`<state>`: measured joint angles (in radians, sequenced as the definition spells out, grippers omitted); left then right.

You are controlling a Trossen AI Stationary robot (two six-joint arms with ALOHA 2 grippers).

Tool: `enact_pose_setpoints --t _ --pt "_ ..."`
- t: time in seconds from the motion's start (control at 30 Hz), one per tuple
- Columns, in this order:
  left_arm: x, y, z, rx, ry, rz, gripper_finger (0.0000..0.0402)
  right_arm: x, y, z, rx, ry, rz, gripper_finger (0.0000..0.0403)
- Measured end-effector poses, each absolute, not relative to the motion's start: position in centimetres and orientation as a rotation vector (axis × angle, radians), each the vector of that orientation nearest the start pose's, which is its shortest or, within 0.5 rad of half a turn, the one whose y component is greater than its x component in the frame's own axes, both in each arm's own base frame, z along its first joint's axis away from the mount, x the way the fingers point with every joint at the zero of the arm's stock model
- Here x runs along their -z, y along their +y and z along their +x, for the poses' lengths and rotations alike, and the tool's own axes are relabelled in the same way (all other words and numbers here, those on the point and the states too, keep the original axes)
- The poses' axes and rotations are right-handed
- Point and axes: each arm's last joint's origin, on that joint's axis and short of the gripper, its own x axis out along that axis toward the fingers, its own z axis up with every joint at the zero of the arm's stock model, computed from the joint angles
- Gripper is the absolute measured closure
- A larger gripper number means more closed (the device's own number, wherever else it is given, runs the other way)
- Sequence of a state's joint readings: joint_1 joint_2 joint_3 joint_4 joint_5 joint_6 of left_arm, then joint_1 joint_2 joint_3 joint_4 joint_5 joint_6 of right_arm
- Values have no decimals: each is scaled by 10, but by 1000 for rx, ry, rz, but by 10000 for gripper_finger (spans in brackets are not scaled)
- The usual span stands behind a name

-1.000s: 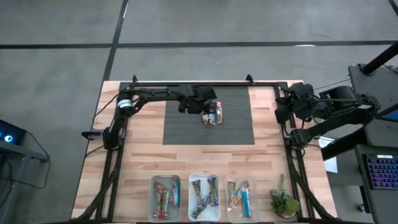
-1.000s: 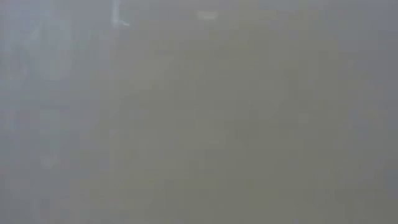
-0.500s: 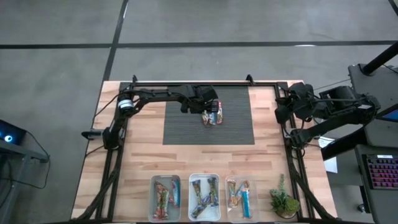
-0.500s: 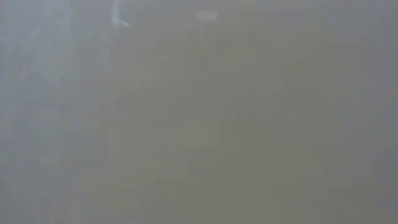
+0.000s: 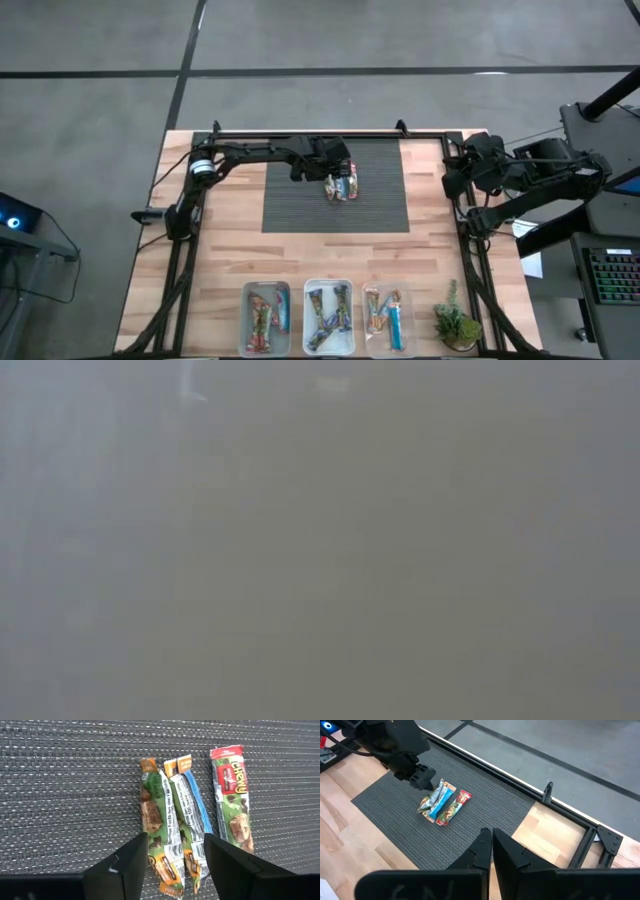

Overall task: Pick and place Granola Bars by type
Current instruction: Put the left yellow granola bar into the transparent bin

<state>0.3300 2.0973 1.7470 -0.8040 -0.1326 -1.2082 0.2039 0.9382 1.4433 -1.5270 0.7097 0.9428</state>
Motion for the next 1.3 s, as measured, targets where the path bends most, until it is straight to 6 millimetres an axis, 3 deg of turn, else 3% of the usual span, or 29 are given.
enact_pose_setpoints --t 0.4,1.3 --pt "-195 150 423 -1100 795 -1179 223 -411 1 98 829 615 403 394" --pt "-187 154 425 -1137 772 -1142 223 -413 2 102 814 578 428 394"
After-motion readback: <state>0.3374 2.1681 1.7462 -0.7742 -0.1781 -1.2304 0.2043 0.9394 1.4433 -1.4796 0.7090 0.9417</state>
